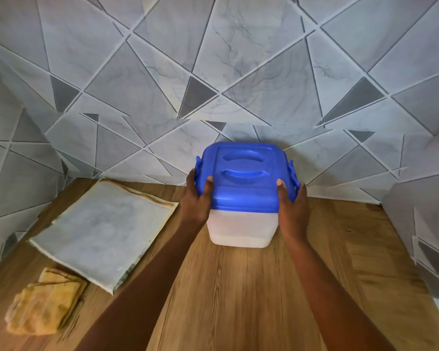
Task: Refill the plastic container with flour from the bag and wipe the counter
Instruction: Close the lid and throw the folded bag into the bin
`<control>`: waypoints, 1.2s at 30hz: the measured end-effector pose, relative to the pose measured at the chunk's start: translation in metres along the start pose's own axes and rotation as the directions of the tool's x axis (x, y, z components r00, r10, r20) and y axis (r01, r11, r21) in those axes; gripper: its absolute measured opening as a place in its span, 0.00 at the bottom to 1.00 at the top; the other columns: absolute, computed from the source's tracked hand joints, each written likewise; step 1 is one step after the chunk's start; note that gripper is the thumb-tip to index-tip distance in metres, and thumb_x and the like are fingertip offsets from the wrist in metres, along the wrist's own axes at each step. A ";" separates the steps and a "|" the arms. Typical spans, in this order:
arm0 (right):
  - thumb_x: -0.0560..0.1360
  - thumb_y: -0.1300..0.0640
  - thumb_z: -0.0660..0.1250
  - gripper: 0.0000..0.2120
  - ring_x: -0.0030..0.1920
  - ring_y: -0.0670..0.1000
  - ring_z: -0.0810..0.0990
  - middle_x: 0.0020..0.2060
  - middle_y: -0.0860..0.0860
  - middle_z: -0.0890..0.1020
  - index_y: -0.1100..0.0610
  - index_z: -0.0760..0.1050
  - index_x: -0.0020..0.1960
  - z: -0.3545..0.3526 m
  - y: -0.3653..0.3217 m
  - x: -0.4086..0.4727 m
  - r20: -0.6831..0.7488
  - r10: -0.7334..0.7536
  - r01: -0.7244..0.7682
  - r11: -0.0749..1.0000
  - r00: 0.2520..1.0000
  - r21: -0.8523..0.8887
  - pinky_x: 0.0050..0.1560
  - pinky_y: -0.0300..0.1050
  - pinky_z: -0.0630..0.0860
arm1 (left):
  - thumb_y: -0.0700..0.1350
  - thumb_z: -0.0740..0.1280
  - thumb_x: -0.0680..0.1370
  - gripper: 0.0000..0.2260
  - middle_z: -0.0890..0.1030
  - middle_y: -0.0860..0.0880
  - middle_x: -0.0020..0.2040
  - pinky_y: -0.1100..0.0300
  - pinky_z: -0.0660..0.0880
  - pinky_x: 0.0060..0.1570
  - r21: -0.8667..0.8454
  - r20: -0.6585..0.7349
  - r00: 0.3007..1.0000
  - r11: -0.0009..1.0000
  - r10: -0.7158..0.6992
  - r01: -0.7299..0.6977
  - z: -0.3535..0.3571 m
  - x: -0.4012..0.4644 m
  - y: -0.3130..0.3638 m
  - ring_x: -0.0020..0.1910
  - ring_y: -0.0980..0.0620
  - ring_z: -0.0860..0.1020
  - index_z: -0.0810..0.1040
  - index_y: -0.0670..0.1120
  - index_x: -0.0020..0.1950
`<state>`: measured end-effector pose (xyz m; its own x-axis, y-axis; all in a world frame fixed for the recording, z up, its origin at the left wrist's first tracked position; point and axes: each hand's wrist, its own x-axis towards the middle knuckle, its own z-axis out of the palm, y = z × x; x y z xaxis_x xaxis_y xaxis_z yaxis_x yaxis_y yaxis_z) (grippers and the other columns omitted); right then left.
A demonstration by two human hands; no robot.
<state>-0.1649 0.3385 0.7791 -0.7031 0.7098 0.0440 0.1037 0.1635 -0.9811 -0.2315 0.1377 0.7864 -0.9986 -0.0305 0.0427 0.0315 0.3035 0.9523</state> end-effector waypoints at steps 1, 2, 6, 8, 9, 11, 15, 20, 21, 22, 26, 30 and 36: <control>0.74 0.29 0.65 0.34 0.65 0.51 0.78 0.66 0.48 0.79 0.48 0.70 0.72 0.000 0.006 -0.011 -0.011 0.000 0.000 1.000 1.000 0.017 0.66 0.56 0.76 | 0.64 0.59 0.80 0.29 0.73 0.47 0.70 0.56 0.76 0.58 -0.003 -0.016 1.000 1.000 -0.009 0.009 -0.002 -0.008 -0.001 0.64 0.46 0.76 0.58 0.56 0.78; 0.72 0.27 0.65 0.34 0.62 0.51 0.80 0.62 0.48 0.81 0.47 0.71 0.70 0.000 0.011 -0.022 -0.016 0.010 -0.009 0.999 1.000 0.035 0.63 0.56 0.78 | 0.64 0.59 0.80 0.28 0.73 0.47 0.70 0.59 0.75 0.56 -0.014 -0.031 0.999 1.000 -0.025 0.024 -0.003 -0.016 -0.003 0.64 0.46 0.76 0.59 0.54 0.77; 0.76 0.34 0.67 0.33 0.62 0.54 0.80 0.64 0.54 0.80 0.55 0.73 0.71 0.003 0.026 -0.073 0.062 0.156 -0.157 0.987 0.986 0.015 0.56 0.45 0.74 | 0.66 0.57 0.80 0.23 0.79 0.50 0.61 0.52 0.79 0.53 -0.015 -0.077 0.995 0.998 -0.066 0.065 -0.013 -0.053 -0.030 0.58 0.47 0.80 0.68 0.53 0.69; 0.79 0.45 0.70 0.30 0.59 0.50 0.78 0.66 0.56 0.79 0.62 0.71 0.73 0.010 0.034 -0.093 0.139 0.255 -0.259 0.966 0.957 0.016 0.57 0.41 0.71 | 0.64 0.58 0.80 0.22 0.80 0.50 0.60 0.47 0.80 0.55 0.026 -0.121 0.988 0.995 -0.093 0.096 -0.022 -0.064 -0.043 0.56 0.48 0.80 0.71 0.52 0.67; 0.78 0.48 0.71 0.27 0.56 0.49 0.78 0.65 0.56 0.79 0.63 0.73 0.71 0.014 0.038 -0.101 0.194 0.275 -0.282 0.959 0.942 0.012 0.58 0.42 0.72 | 0.60 0.60 0.81 0.19 0.81 0.50 0.59 0.47 0.79 0.56 0.047 -0.149 0.984 0.993 -0.098 0.106 -0.027 -0.069 -0.048 0.56 0.48 0.80 0.72 0.50 0.67; 0.77 0.50 0.73 0.22 0.55 0.50 0.81 0.61 0.54 0.83 0.61 0.77 0.66 0.026 0.046 -0.113 0.317 0.266 -0.265 0.963 0.910 -0.046 0.63 0.49 0.77 | 0.51 0.62 0.82 0.11 0.81 0.50 0.55 0.50 0.79 0.53 0.071 -0.187 0.976 0.989 -0.113 0.128 -0.041 -0.077 -0.062 0.53 0.48 0.80 0.74 0.48 0.63; 0.75 0.54 0.73 0.11 0.51 0.49 0.86 0.50 0.49 0.87 0.53 0.82 0.57 0.059 0.047 -0.128 0.488 0.266 -0.238 0.964 0.831 -0.120 0.59 0.58 0.82 | 0.42 0.64 0.82 0.10 0.81 0.49 0.52 0.53 0.79 0.49 0.067 -0.192 0.972 0.986 -0.135 0.150 -0.078 -0.086 -0.093 0.50 0.48 0.81 0.73 0.53 0.61; 0.76 0.59 0.72 0.07 0.46 0.50 0.87 0.46 0.50 0.87 0.55 0.82 0.54 0.128 0.042 -0.148 0.577 0.287 -0.259 0.957 0.764 -0.133 0.54 0.53 0.84 | 0.44 0.65 0.82 0.07 0.82 0.54 0.51 0.59 0.77 0.46 0.113 -0.200 0.974 0.985 -0.104 0.129 -0.143 -0.066 -0.127 0.49 0.55 0.80 0.78 0.48 0.59; 0.76 0.60 0.72 0.07 0.45 0.51 0.87 0.44 0.51 0.87 0.56 0.82 0.54 0.144 0.044 -0.153 0.575 0.293 -0.263 0.955 0.764 -0.137 0.53 0.53 0.84 | 0.44 0.66 0.82 0.06 0.82 0.54 0.51 0.62 0.76 0.45 0.128 -0.198 0.975 0.983 -0.105 0.131 -0.157 -0.059 -0.135 0.48 0.57 0.80 0.79 0.48 0.58; 0.76 0.60 0.72 0.06 0.45 0.52 0.87 0.43 0.52 0.87 0.57 0.82 0.53 0.159 0.047 -0.159 0.569 0.299 -0.265 0.953 0.766 -0.144 0.53 0.54 0.84 | 0.44 0.66 0.81 0.06 0.82 0.54 0.52 0.65 0.75 0.43 0.149 -0.193 0.976 0.980 -0.106 0.136 -0.170 -0.052 -0.141 0.47 0.58 0.80 0.79 0.48 0.57; 0.75 0.56 0.74 0.08 0.46 0.52 0.87 0.43 0.52 0.87 0.57 0.82 0.52 0.228 0.066 -0.182 0.568 0.368 -0.270 0.929 0.736 -0.253 0.54 0.58 0.84 | 0.41 0.68 0.79 0.06 0.83 0.52 0.53 0.69 0.73 0.43 0.251 -0.177 0.977 0.955 -0.116 0.159 -0.238 -0.012 -0.177 0.47 0.54 0.82 0.80 0.46 0.55; 0.69 0.44 0.70 0.10 0.43 0.53 0.85 0.40 0.50 0.86 0.50 0.79 0.43 0.281 0.102 -0.192 0.543 0.357 -0.123 0.899 0.760 -0.420 0.52 0.57 0.83 | 0.42 0.70 0.78 0.08 0.82 0.47 0.56 0.62 0.74 0.49 0.323 -0.212 0.962 0.917 -0.171 0.235 -0.300 0.027 -0.215 0.52 0.48 0.82 0.80 0.45 0.56; 0.70 0.45 0.71 0.20 0.48 0.53 0.86 0.50 0.52 0.85 0.50 0.80 0.60 0.330 0.130 -0.195 0.519 0.340 -0.111 0.900 0.784 -0.421 0.51 0.58 0.84 | 0.42 0.72 0.74 0.13 0.77 0.40 0.48 0.50 0.75 0.56 0.301 -0.304 0.860 0.815 -0.410 0.495 -0.391 0.077 -0.282 0.60 0.34 0.76 0.73 0.45 0.56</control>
<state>-0.2466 -0.0043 0.5803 -0.8815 0.2561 -0.3968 0.4677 0.3569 -0.8086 -0.3012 -0.3225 0.6388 -0.8587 -0.4405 -0.2619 -0.4815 0.5186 0.7066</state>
